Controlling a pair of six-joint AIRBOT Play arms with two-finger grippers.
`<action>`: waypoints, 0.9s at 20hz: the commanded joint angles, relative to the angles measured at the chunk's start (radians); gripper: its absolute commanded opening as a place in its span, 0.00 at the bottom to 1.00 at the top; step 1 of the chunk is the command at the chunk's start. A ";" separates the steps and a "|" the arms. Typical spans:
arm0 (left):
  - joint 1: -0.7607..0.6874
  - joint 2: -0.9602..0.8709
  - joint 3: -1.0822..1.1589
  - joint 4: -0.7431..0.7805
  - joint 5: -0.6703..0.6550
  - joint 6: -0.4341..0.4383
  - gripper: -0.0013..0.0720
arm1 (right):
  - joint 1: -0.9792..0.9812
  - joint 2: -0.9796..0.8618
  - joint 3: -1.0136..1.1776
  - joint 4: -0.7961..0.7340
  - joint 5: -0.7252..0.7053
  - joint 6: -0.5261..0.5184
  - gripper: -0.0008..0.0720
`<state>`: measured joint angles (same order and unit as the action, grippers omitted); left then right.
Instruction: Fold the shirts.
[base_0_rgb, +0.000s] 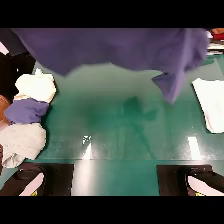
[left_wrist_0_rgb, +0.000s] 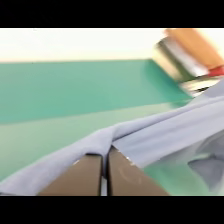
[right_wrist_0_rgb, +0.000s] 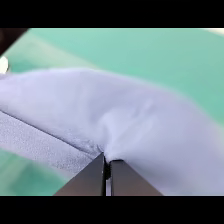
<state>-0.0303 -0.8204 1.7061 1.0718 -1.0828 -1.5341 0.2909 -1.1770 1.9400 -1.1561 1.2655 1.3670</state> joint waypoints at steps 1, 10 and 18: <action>0.000 0.005 0.049 -0.106 -0.058 0.027 0.05 | -0.006 0.126 -0.004 -0.061 0.027 0.020 0.03; 0.000 -0.027 -0.592 -0.036 -0.118 0.051 0.05 | 0.024 -0.086 -0.274 -0.076 0.312 0.142 0.03; 0.000 -0.348 -0.717 0.035 0.330 0.050 0.05 | 0.025 -0.375 -0.413 -0.066 -0.153 0.134 0.03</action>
<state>-0.0303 -1.0336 0.9756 1.0885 -0.9058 -1.4868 0.3149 -1.4689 1.5524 -1.2221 1.2751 1.4990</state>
